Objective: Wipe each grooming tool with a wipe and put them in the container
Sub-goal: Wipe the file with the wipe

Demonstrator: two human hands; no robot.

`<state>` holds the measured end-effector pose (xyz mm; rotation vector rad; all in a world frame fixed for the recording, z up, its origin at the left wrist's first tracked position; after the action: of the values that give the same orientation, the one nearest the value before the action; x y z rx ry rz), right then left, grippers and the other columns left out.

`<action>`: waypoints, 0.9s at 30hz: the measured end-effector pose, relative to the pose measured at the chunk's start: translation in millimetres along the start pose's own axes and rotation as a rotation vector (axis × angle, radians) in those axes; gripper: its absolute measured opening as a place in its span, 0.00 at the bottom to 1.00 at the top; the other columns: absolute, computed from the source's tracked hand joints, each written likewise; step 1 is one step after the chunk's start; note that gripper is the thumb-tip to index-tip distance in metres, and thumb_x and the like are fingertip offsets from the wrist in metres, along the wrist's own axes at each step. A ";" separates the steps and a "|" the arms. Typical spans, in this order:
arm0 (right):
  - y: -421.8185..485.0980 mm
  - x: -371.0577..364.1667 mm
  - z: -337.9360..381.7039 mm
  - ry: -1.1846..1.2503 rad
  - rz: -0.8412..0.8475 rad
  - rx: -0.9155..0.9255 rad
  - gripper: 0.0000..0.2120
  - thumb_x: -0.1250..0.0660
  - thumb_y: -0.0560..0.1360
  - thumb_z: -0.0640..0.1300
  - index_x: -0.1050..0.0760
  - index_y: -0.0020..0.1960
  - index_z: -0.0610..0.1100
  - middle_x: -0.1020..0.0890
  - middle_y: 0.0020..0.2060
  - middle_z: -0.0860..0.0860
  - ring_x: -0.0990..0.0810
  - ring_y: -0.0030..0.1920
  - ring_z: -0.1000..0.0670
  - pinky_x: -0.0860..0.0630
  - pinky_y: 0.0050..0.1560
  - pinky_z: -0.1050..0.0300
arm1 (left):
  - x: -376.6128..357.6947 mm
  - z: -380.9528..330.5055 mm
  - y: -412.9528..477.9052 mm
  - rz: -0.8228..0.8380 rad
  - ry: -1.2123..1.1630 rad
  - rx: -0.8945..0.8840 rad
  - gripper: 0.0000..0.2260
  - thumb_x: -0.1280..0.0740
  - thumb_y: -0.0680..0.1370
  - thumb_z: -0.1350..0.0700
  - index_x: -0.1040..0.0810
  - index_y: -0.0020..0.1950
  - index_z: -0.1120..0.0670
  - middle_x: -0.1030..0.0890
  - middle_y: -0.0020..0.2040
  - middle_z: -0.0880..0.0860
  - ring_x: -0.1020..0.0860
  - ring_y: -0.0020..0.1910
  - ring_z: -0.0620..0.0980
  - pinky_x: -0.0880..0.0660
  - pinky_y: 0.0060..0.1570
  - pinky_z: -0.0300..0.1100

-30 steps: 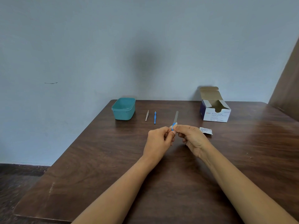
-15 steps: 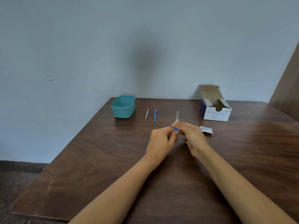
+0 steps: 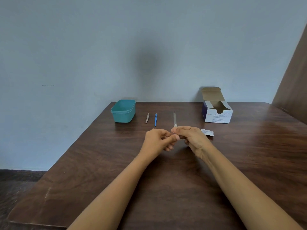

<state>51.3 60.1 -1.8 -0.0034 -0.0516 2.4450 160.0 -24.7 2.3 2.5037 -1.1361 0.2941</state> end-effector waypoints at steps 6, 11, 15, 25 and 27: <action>-10.0 -8.1 9.0 -0.123 0.118 0.010 0.02 0.28 0.72 0.40 0.17 0.44 0.45 0.16 0.40 0.53 0.22 0.35 0.63 0.34 0.37 0.68 | 29.6 5.1 9.1 -0.091 -0.342 0.103 0.11 0.31 0.75 0.51 0.18 0.54 0.53 0.15 0.50 0.51 0.18 0.49 0.46 0.21 0.48 0.36; -13.6 -11.5 9.8 -0.177 0.174 0.003 0.02 0.26 0.69 0.45 0.16 0.39 0.48 0.16 0.34 0.54 0.25 0.36 0.59 0.35 0.40 0.62 | 18.8 8.2 9.3 0.120 -0.399 0.113 0.16 0.33 0.73 0.48 0.18 0.57 0.53 0.17 0.57 0.50 0.22 0.62 0.51 0.28 0.65 0.49; -14.0 -11.0 9.7 -0.175 0.171 -0.004 0.03 0.25 0.68 0.47 0.15 0.38 0.48 0.15 0.36 0.53 0.25 0.39 0.56 0.35 0.45 0.57 | 18.7 7.4 9.9 0.131 -0.475 0.114 0.13 0.31 0.71 0.50 0.17 0.52 0.54 0.17 0.58 0.53 0.24 0.63 0.56 0.32 0.69 0.55; -16.1 -18.3 9.7 -0.146 0.264 -0.065 0.05 0.30 0.73 0.43 0.16 0.42 0.46 0.16 0.39 0.52 0.26 0.41 0.56 0.34 0.41 0.61 | 20.6 10.2 11.2 0.089 -0.551 0.131 0.12 0.32 0.70 0.51 0.17 0.49 0.56 0.16 0.51 0.51 0.22 0.54 0.49 0.34 0.70 0.57; -16.8 -18.8 9.0 -0.144 0.274 -0.081 0.04 0.29 0.73 0.42 0.16 0.42 0.45 0.17 0.37 0.52 0.27 0.38 0.57 0.35 0.39 0.62 | 21.4 8.6 10.2 0.080 -0.578 0.131 0.11 0.31 0.70 0.51 0.17 0.47 0.55 0.15 0.49 0.50 0.22 0.54 0.49 0.35 0.69 0.57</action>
<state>76.4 60.6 7.7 0.1382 -0.2273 2.7119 166.6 -49.0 4.3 2.7477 -1.4650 -0.3760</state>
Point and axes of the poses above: each hand's wrist, its own y-axis towards the middle knuckle, its own x-axis out of the back of the hand, z = x × y, the point moved 5 cm from there along y, towards the middle knuckle
